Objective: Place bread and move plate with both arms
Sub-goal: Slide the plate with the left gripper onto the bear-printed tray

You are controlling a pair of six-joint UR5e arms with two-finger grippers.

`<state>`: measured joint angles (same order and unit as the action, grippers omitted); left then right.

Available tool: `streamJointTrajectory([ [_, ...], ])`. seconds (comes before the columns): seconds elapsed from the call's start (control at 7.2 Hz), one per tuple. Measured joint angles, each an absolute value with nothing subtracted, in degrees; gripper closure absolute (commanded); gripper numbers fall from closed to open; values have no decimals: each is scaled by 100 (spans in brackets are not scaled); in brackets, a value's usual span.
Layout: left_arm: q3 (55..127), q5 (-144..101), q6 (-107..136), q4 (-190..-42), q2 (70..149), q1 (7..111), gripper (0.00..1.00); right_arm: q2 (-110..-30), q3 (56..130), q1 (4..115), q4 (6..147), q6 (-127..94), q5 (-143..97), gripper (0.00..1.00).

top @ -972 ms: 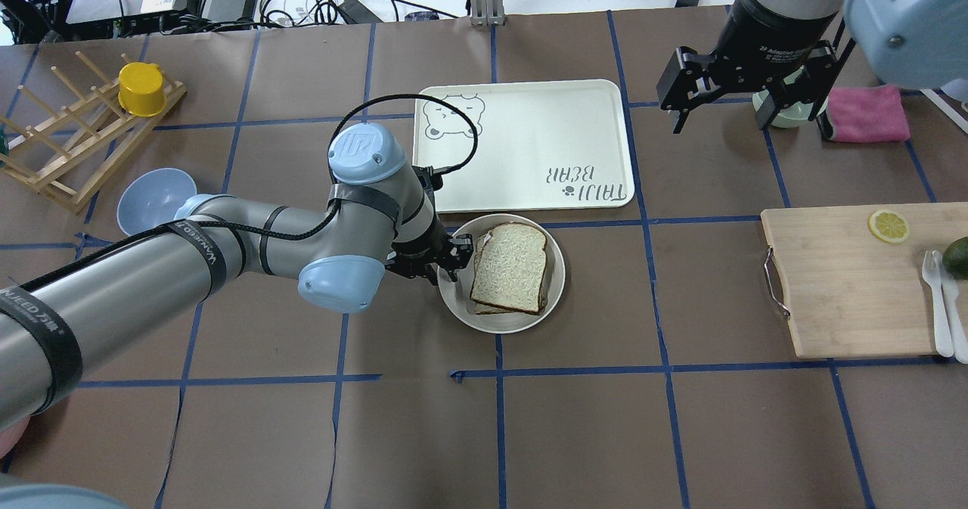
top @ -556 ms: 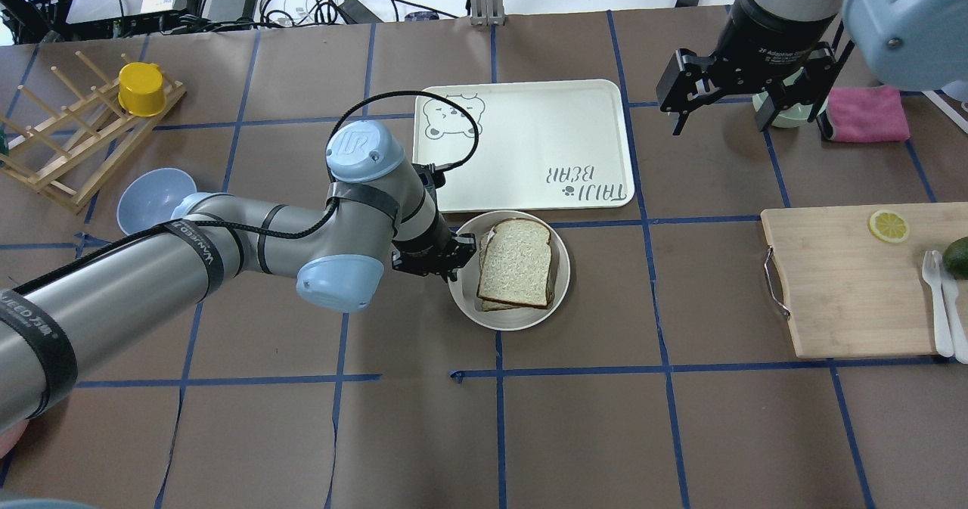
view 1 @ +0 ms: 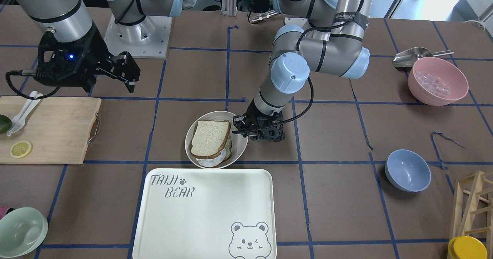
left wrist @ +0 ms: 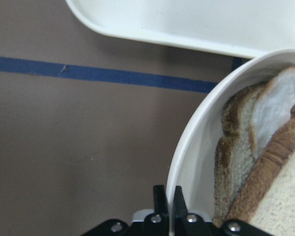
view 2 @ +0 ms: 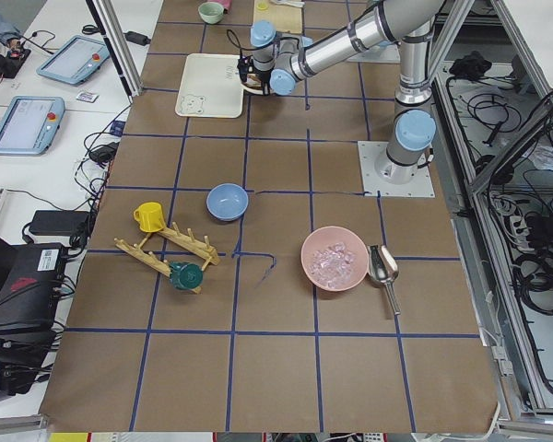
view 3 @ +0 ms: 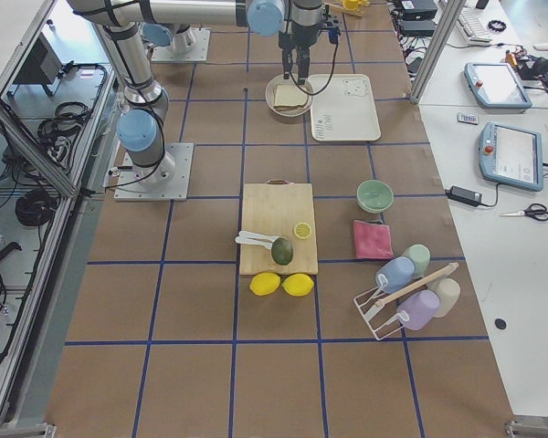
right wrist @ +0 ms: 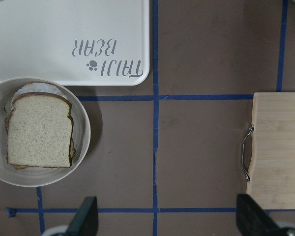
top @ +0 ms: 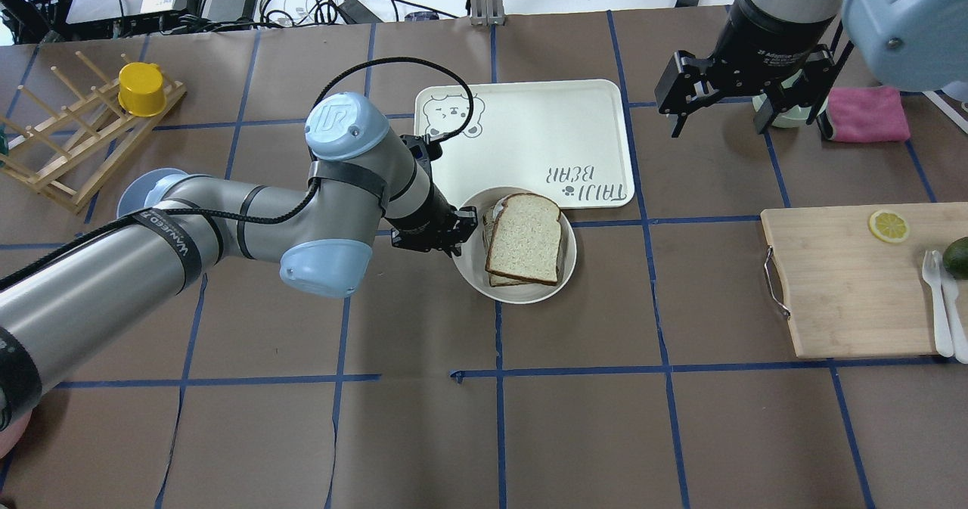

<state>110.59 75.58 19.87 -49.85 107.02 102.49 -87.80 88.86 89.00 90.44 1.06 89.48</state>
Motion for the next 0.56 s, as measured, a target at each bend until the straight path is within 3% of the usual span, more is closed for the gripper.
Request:
streamJointTrajectory([
  [0.56, 9629, 7568, 1912, -5957, 10897, 10142, 100, -8780, 8893, 8903, 9030, 107, 8959, 0],
])
